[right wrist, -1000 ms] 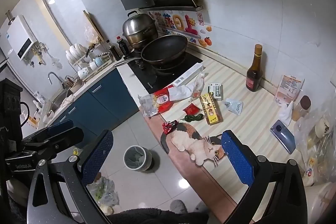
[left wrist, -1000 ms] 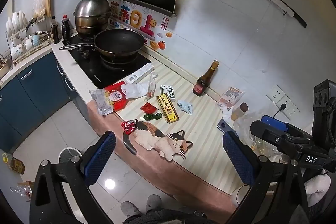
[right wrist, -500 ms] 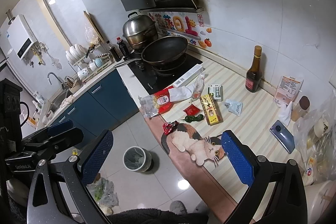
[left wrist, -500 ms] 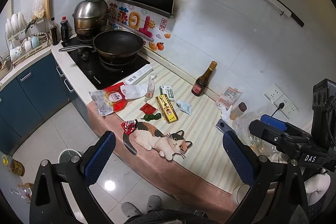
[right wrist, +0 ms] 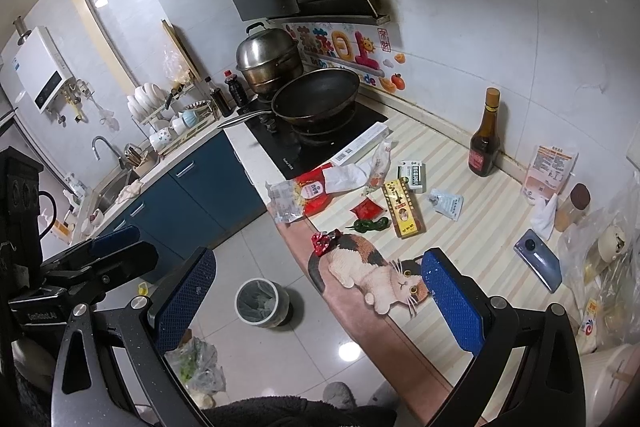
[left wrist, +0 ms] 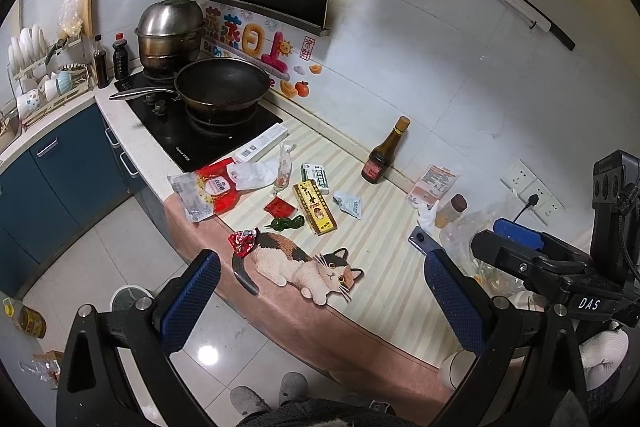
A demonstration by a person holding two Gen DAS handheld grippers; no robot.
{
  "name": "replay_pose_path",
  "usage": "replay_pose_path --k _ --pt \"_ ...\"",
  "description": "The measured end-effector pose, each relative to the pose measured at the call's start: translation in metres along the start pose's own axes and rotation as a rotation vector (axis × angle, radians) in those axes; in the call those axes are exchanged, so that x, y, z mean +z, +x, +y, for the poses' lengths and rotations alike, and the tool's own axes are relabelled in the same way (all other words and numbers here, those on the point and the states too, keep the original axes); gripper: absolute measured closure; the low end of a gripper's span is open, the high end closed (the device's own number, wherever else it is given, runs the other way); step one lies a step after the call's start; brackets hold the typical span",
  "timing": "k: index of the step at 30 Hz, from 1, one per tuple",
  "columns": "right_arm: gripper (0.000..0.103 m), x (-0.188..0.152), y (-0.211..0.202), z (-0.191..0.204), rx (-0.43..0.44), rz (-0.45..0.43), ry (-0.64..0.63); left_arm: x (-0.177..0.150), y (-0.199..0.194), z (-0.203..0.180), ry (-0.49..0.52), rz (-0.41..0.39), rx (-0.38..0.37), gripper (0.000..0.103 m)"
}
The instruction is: Collect trash
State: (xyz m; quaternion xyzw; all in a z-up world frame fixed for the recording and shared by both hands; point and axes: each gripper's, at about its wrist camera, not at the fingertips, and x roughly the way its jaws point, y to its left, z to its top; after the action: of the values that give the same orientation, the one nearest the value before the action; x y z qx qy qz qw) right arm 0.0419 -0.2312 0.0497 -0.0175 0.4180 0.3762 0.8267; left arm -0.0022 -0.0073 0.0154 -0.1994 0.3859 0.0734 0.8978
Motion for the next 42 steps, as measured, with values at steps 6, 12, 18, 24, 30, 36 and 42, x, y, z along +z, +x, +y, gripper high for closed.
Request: replay_pose_path --k 6,12,18,24,30,36,42 --pt "0.000 0.001 -0.002 0.002 -0.002 0.000 -0.001 0.003 0.000 -0.005 0.016 0.000 -0.005 0.000" --pt "0.000 0.001 -0.002 0.002 -0.002 -0.001 -0.002 0.000 0.000 -0.005 0.020 0.000 -0.013 0.000" --pt "0.000 -0.001 0.000 0.003 0.000 -0.001 -0.002 0.001 0.001 -0.005 0.023 -0.002 -0.011 0.000" --pt "0.000 0.003 -0.015 0.002 0.000 -0.002 -0.002 0.000 0.002 -0.005 0.020 -0.003 -0.014 0.000" --pt "0.000 0.001 -0.013 0.002 0.001 -0.001 -0.004 -0.002 0.001 -0.005 0.019 -0.004 -0.012 0.000" --pt "0.000 0.001 -0.012 0.002 0.000 -0.002 -0.004 -0.002 0.002 -0.005 0.020 -0.006 -0.013 0.000" --pt "0.000 0.001 -0.012 0.003 -0.001 -0.001 -0.005 -0.003 0.002 -0.005 0.019 -0.005 -0.016 0.000"
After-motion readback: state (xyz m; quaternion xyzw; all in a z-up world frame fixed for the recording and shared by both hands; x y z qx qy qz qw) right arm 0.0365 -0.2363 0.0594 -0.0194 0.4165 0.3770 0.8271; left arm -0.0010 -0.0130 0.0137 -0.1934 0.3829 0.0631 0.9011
